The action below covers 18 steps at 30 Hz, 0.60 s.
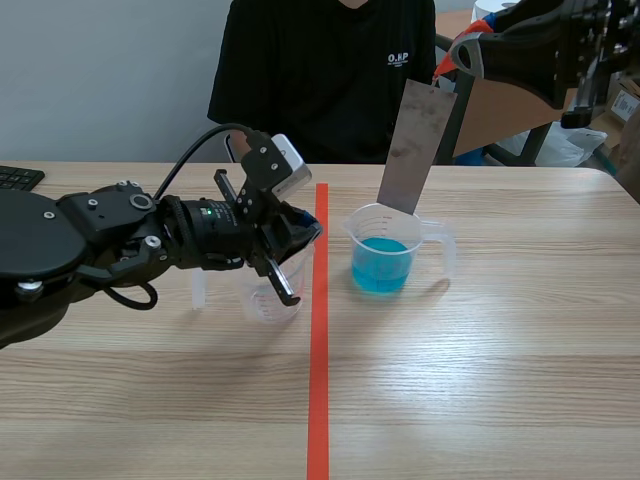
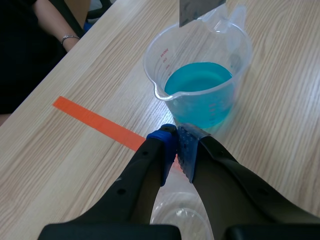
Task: Do the redox reaction experiment.
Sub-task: 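Raise the plate and point at it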
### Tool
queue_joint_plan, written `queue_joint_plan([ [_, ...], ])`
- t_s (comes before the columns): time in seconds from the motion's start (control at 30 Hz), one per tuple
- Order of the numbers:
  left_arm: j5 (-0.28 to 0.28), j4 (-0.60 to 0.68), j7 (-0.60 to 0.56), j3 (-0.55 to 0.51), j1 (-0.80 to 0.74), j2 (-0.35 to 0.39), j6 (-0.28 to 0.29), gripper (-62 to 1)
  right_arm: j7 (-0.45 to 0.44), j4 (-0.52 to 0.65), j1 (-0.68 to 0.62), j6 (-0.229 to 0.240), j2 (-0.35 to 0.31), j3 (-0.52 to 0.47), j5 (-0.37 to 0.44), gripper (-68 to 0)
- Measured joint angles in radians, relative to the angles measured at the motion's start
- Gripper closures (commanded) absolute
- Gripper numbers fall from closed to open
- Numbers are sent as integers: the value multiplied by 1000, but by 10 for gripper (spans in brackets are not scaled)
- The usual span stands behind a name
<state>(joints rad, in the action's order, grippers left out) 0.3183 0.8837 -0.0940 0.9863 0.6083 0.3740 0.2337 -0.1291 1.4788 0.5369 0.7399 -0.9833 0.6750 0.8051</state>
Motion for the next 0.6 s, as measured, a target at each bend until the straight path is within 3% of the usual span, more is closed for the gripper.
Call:
queue_joint_plan([
  [0.33, 0, -108, -3, 0, 71, -76, -3, -40, 0, 0, 0, 0, 0, 0, 0, -13],
  [0.6, 0, -121, -22, 0, 76, -109, -2, -40, 0, 0, 0, 0, 0, 0, 0, -13],
])
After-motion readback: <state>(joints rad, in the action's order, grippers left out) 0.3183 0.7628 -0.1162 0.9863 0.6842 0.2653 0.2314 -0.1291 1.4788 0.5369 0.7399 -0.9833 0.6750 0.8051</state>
